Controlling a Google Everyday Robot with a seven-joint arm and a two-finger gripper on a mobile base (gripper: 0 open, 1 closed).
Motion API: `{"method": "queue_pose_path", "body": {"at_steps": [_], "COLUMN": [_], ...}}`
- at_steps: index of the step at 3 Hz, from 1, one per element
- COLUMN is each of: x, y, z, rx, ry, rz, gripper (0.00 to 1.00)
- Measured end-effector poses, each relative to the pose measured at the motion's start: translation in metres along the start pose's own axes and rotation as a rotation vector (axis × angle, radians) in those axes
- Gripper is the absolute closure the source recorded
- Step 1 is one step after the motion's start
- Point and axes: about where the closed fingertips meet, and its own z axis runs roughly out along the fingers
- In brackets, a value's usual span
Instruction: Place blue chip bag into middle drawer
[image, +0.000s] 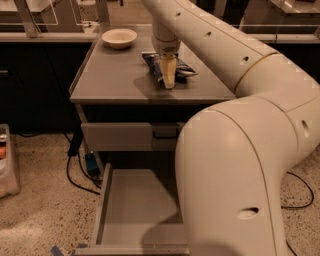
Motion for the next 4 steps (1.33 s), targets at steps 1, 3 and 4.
{"method": "queue_pose_path", "body": {"at_steps": [1,3,4], "x": [0.0043,0.0044,0.0044], "y": [0.0079,0.0083,0.0083], "z": [0.0129,0.0135,0.0135], "rx": [-0.014,-0.015,-0.015], "ry": [0.000,0.000,0.000], "rz": [0.010,0.010,0.010], "gripper": [0.00,0.41,0.71]}}
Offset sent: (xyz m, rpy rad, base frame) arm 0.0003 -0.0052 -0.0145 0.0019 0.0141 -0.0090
